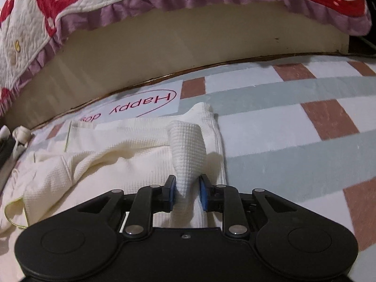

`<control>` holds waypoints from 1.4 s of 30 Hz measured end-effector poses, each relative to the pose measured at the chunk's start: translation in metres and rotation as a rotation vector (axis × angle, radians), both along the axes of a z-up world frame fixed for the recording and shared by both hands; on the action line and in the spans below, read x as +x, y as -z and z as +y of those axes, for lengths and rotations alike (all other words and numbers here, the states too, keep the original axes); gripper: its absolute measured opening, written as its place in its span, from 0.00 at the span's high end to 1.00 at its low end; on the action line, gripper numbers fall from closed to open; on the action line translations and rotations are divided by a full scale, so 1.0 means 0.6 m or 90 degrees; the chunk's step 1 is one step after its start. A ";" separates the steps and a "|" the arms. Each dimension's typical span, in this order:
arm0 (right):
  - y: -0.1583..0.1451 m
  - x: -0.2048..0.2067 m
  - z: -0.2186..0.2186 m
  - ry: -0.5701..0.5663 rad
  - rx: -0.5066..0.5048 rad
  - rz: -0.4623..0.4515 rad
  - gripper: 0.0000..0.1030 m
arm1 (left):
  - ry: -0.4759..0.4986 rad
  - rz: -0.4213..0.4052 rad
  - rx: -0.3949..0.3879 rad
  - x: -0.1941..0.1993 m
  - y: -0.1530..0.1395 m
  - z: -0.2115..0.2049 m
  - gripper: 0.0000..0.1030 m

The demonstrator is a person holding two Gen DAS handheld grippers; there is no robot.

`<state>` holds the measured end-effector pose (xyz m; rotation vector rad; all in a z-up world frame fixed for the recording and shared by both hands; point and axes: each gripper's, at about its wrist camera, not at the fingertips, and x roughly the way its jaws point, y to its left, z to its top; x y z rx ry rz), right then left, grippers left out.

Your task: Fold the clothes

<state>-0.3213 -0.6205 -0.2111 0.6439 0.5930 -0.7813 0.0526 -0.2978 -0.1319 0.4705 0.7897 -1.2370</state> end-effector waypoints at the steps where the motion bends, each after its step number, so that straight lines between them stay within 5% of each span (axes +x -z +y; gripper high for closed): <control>1: -0.002 0.005 -0.001 -0.004 -0.002 0.008 0.70 | 0.020 0.015 0.014 -0.005 0.006 -0.004 0.09; 3: -0.005 0.012 -0.002 -0.010 -0.008 0.020 0.68 | 0.055 0.015 0.028 -0.022 0.015 -0.010 0.09; 6: -0.007 0.019 -0.001 -0.013 -0.014 0.035 0.67 | 0.084 -0.083 0.060 -0.060 0.033 -0.028 0.09; 9: -0.008 0.024 -0.003 -0.025 -0.026 0.046 0.55 | 0.055 -0.169 0.092 -0.068 0.060 -0.052 0.13; 11: -0.006 0.032 -0.006 -0.032 -0.044 0.060 0.52 | 0.029 -0.187 0.075 -0.062 0.054 -0.053 0.35; 12: -0.005 0.036 -0.007 -0.036 -0.053 0.065 0.52 | 0.019 -0.189 0.061 -0.058 0.046 -0.050 0.72; 13: -0.004 0.040 -0.007 -0.045 -0.067 0.065 0.67 | 0.008 -0.192 0.046 -0.055 0.039 -0.047 0.87; 14: -0.005 0.043 -0.006 -0.058 -0.084 0.067 0.87 | -0.003 -0.194 0.032 -0.052 0.031 -0.045 0.87; 15: -0.011 0.044 -0.003 -0.056 -0.105 0.073 0.91 | -0.014 -0.196 0.017 -0.048 0.023 -0.042 0.87; 27: -0.106 0.008 0.021 -0.011 -0.289 0.011 0.93 | -0.152 -0.176 -0.159 0.018 -0.028 -0.029 0.90; 32: -0.117 0.029 -0.002 -0.003 -0.312 0.012 0.93 | -0.173 -0.158 -0.134 0.046 0.012 -0.045 0.90; 39: -0.117 0.063 -0.023 0.013 -0.334 0.017 0.93 | -0.193 -0.155 -0.175 0.066 0.003 -0.049 0.88; 41: -0.104 0.070 -0.038 0.024 -0.330 0.045 0.90 | -0.213 -0.151 -0.124 0.078 0.028 -0.060 0.78; 42: -0.088 0.079 -0.053 0.026 -0.298 0.085 0.80 | -0.226 -0.149 -0.084 0.087 0.045 -0.066 0.57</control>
